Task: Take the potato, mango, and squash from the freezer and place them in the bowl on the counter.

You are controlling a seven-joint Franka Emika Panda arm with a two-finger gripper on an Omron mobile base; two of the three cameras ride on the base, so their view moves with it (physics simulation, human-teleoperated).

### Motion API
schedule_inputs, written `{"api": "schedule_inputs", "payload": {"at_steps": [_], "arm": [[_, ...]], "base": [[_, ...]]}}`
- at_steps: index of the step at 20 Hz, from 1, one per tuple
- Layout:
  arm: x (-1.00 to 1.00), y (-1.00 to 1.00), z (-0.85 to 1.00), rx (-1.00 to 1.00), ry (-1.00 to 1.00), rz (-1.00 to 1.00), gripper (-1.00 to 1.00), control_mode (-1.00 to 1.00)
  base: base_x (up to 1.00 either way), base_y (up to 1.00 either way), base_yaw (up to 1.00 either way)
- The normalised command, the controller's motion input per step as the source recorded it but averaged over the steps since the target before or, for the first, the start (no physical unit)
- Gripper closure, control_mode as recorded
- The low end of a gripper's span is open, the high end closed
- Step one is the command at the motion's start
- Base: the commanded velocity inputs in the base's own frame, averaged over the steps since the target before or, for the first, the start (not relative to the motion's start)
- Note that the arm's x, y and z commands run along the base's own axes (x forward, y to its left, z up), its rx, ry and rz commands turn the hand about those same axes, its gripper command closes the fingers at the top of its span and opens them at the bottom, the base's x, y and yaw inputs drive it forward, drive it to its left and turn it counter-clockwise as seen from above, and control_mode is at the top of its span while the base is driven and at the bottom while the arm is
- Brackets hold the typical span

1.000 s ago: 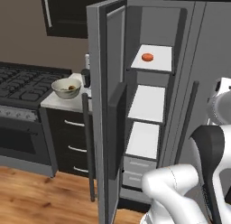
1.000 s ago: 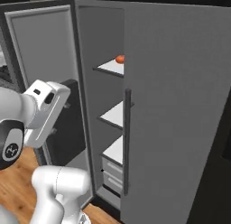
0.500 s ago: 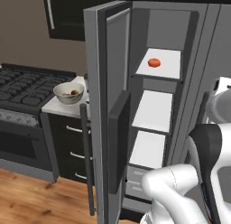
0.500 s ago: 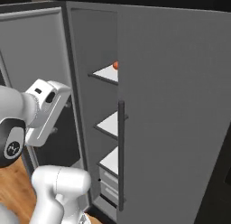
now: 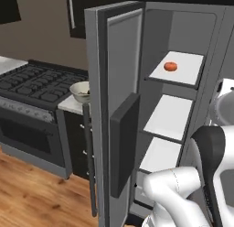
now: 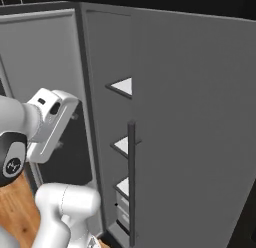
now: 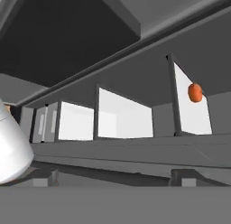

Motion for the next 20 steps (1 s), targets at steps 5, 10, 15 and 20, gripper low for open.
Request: {"api": "schedule_inputs", "payload": {"at_steps": [5, 10, 15, 20], "arm": [[0.00, 0.00, 0.00, 0.00, 0.00, 0.00, -1.00, 1.00], [0.00, 0.00, 0.00, 0.00, 0.00, 0.00, -1.00, 1.00], [0.00, 0.00, 0.00, 0.00, 0.00, 0.00, -1.00, 1.00], [0.00, 0.00, 0.00, 0.00, 0.00, 0.00, -1.00, 1.00]], "base": [[0.99, 0.00, 0.35], [0.98, -0.21, -0.10], [0.99, -0.04, -0.45], [0.88, -0.01, -0.60]]}}
